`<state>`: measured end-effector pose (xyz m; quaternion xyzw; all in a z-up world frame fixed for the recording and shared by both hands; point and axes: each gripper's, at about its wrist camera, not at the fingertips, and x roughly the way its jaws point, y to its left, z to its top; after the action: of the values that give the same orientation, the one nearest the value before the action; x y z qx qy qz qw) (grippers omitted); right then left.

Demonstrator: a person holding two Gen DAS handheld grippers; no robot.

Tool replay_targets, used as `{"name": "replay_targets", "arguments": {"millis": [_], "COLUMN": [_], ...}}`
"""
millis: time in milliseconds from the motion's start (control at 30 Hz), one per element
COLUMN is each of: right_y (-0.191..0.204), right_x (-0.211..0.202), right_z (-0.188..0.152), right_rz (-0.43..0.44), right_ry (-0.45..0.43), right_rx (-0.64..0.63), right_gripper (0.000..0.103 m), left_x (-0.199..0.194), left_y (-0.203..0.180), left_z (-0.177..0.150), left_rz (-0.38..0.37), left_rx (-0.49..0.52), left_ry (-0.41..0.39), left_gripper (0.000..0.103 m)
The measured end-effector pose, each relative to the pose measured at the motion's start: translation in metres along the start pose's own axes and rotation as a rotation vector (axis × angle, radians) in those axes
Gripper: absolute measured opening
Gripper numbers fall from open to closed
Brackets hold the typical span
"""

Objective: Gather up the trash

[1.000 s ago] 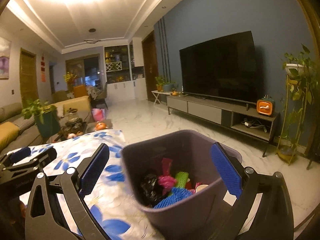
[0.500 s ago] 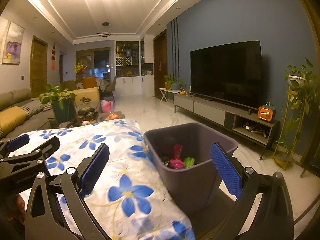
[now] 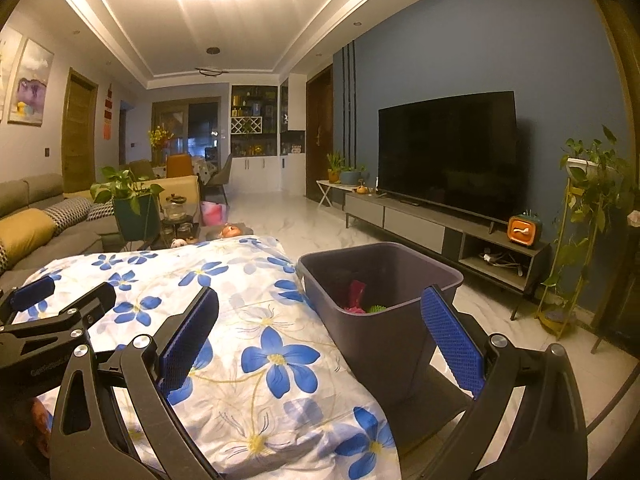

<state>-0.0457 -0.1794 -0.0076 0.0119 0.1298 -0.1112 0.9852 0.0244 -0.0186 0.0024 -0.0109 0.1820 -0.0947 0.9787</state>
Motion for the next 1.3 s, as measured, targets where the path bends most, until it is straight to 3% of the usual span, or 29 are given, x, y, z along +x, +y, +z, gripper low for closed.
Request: {"name": "replay_targets", "arguments": {"millis": [1300], "right_y": [0.007], "right_x": [-0.010], "right_z": [-0.003], "right_rz": [-0.006], "right_ry": [-0.019], "right_rx": [0.004], "right_gripper": [0.097], "left_x": [-0.017], "left_y": [0.002], "left_z": [0.001], "left_rz": [-0.017], "left_rx": [-0.003], "left_ry": [-0.019], "left_gripper": [0.097]}}
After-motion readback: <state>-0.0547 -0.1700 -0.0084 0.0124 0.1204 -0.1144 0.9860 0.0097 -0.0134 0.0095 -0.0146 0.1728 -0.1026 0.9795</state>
